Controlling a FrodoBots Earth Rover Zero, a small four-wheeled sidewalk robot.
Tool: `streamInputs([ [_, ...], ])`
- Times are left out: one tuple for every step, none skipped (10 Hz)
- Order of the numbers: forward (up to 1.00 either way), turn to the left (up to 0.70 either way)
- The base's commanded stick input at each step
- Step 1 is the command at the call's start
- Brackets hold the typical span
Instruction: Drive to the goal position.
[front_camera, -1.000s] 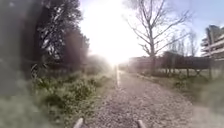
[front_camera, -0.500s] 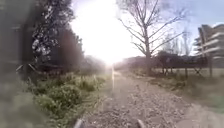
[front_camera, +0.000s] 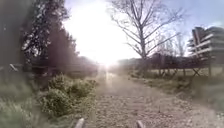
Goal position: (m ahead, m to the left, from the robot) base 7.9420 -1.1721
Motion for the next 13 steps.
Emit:
streamInputs([
  [0.70,0.00],
  [0.70,0.00],
  [0.70,0.00],
  [0.70,0.00],
  [0.70,0.00],
  [0.70,0.00],
  [0.70,-0.11],
  [0.70,-0.19],
  [0.70,-0.25],
  [0.70,-0.17],
  [0.70,-0.01],
  [0.70,0.00],
  [0.70,0.00],
])
